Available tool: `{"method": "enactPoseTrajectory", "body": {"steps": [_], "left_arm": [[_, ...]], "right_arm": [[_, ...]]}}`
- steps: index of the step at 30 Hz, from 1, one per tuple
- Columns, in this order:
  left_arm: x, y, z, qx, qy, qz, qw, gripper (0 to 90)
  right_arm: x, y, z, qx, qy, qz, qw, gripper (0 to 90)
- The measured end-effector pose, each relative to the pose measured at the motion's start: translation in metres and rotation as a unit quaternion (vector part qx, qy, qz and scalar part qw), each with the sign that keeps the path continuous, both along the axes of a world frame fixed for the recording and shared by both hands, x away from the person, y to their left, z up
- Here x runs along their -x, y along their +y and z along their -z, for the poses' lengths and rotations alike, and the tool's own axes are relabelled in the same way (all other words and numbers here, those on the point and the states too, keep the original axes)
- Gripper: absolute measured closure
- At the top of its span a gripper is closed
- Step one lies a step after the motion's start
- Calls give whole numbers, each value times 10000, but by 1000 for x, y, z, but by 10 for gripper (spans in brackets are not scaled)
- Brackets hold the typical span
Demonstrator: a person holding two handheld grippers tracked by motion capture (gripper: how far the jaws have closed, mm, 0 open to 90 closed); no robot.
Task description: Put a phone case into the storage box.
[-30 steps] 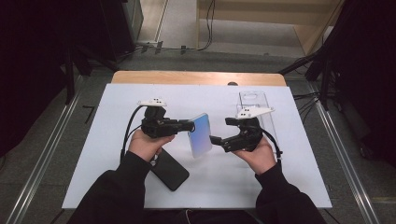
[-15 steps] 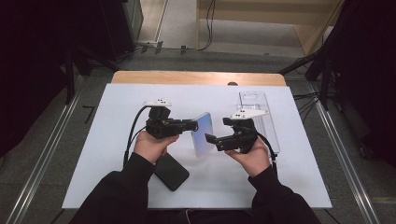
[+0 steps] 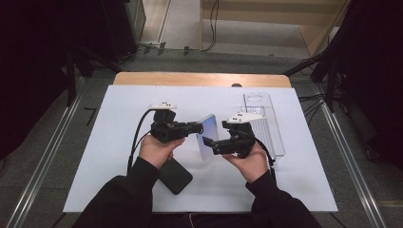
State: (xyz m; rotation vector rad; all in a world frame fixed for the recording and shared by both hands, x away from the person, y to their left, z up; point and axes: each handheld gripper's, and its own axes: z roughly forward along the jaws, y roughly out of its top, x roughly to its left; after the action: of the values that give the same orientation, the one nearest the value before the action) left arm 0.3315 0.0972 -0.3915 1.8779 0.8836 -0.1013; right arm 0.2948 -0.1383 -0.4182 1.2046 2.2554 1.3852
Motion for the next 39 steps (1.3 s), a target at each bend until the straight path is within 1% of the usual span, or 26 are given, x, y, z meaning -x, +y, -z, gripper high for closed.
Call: {"method": "enactPoseTrajectory", "body": {"steps": [3,5,7,10,16,18,19,21,31,33,35,39], "left_arm": [[1,-1,0,33,18,-5,10000,807],[2,-3,0,23,35,35,10000,807],[3,-4,1,-7,36,45,10000,807],[4,-5,1,4,50,35,10000,807],[6,-8,2,59,98,45,9999,807],[7,-9,2,73,88,35,9999,807],[7,-9,2,74,93,37,9999,808],[7,-8,2,105,113,26,9999,807],[7,-8,2,153,141,30,9998,798],[8,-8,1,141,114,21,9998,791],[8,-8,1,103,103,24,9999,757],[5,-3,-2,153,134,-1,9998,633]], "right_arm": [[0,4,1,7,0,5,10000,41],[0,6,1,24,7,26,10000,41],[0,8,2,45,-2,62,10000,41],[0,10,3,53,-8,78,10000,41],[-1,15,5,163,2,75,9998,56],[-1,16,6,217,-10,110,9997,84],[0,16,6,247,-33,143,9996,119],[0,14,5,241,-51,157,9996,134],[2,14,3,379,-163,173,9990,146],[2,14,3,394,-197,165,9989,147],[3,14,2,393,-217,166,9989,148],[2,11,1,376,-215,164,9989,148]]}}
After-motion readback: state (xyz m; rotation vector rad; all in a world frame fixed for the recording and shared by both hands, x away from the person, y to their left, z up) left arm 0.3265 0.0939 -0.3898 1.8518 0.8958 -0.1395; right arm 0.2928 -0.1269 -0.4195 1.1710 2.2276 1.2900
